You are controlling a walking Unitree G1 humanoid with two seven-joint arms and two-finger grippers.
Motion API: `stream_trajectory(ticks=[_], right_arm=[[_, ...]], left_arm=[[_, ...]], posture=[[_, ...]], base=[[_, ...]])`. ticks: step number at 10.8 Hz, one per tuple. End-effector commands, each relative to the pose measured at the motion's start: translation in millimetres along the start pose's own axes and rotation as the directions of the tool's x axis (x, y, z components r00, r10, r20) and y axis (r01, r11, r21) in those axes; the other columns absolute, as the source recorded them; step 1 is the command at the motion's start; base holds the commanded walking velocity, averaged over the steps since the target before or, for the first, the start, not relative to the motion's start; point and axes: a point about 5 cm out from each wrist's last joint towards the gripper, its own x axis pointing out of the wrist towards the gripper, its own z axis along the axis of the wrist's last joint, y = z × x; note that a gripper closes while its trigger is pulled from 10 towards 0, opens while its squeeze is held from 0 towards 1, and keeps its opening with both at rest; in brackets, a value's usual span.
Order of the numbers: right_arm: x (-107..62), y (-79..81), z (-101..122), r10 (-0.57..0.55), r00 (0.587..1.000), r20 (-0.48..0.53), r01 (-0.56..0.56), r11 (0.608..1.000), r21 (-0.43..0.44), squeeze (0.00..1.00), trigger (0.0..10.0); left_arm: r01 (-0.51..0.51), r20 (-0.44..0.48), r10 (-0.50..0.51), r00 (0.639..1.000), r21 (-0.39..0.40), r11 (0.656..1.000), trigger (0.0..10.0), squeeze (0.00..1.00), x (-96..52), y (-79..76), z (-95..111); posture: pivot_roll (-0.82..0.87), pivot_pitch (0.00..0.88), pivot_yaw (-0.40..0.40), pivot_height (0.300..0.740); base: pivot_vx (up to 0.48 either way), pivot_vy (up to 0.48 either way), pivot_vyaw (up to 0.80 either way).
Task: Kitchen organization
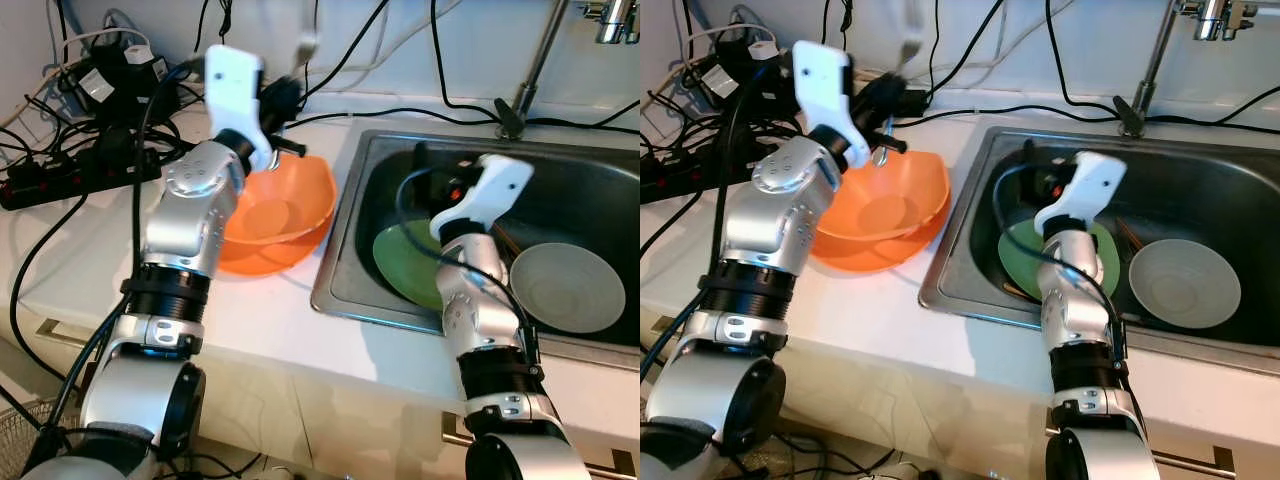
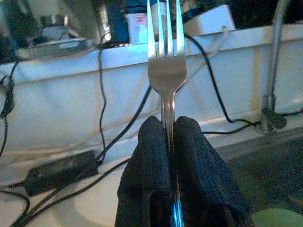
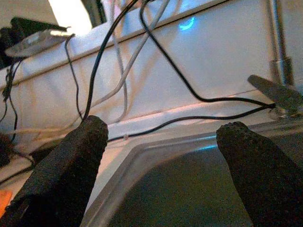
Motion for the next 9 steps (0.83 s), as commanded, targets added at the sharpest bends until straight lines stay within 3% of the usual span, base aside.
stream_trajectory(ticks=[1,2,3,5,6,7,9], right_arm=[[7.6,5.4,20,0.016,0.998,0.062,-0.020,0.998,0.062,1.00,10.0],[10.8,6.0,29,0.017,0.996,0.088,-0.023,0.997,0.078,1.00,10.0],[15.2,9.3,47,0.029,0.991,0.131,-0.046,0.990,0.130,0.00,10.0],[15.7,23.1,64,0.097,0.981,0.166,-0.132,0.966,0.221,0.00,10.0],[12.9,35.0,68,0.192,0.966,0.171,-0.236,0.926,0.294,0.00,10.0],[10.2,41.5,69,0.249,0.954,0.165,-0.292,0.899,0.326,0.00,10.0],[4.4,47.4,63,0.297,0.946,0.128,-0.323,0.884,0.337,0.00,10.0]], left_arm=[[0.026,0.004,-0.026,1.000,0.053,0.998,10.0,0.00,-1.3,-5.7,1],[0.037,0.005,-0.037,0.999,0.058,0.998,10.0,0.00,-1.3,-9.2,1],[0.054,0.001,-0.054,0.999,0.061,0.997,10.0,0.00,-1.3,-15.8,-1],[0.101,-0.011,-0.101,0.995,0.056,0.993,10.0,0.00,-0.7,-27.8,-5],[0.132,-0.011,-0.131,0.991,0.045,0.990,10.0,0.00,0.0,-34.4,-7],[0.157,-0.009,-0.157,0.988,0.042,0.987,10.0,0.00,0.6,-39.4,-7],[0.229,-0.001,-0.230,0.973,0.062,0.971,10.0,0.00,-0.5,-50.7,-8]], posture=[[0.05,0.000,0.091,0.740],[0.05,0.000,0.091,0.740],[0.04,0.000,0.095,0.740],[0.03,0.000,0.100,0.740],[0.03,0.000,0.100,0.740],[0.03,0.000,0.099,0.740],[0.03,0.000,0.095,0.740]], base=[[0.000,0.000,0.00],[0.000,0.000,0.00],[0.000,0.000,0.00],[0.000,0.000,0.00],[0.000,0.000,0.00],[0.000,0.000,0.00],[0.000,0.000,0.00]])
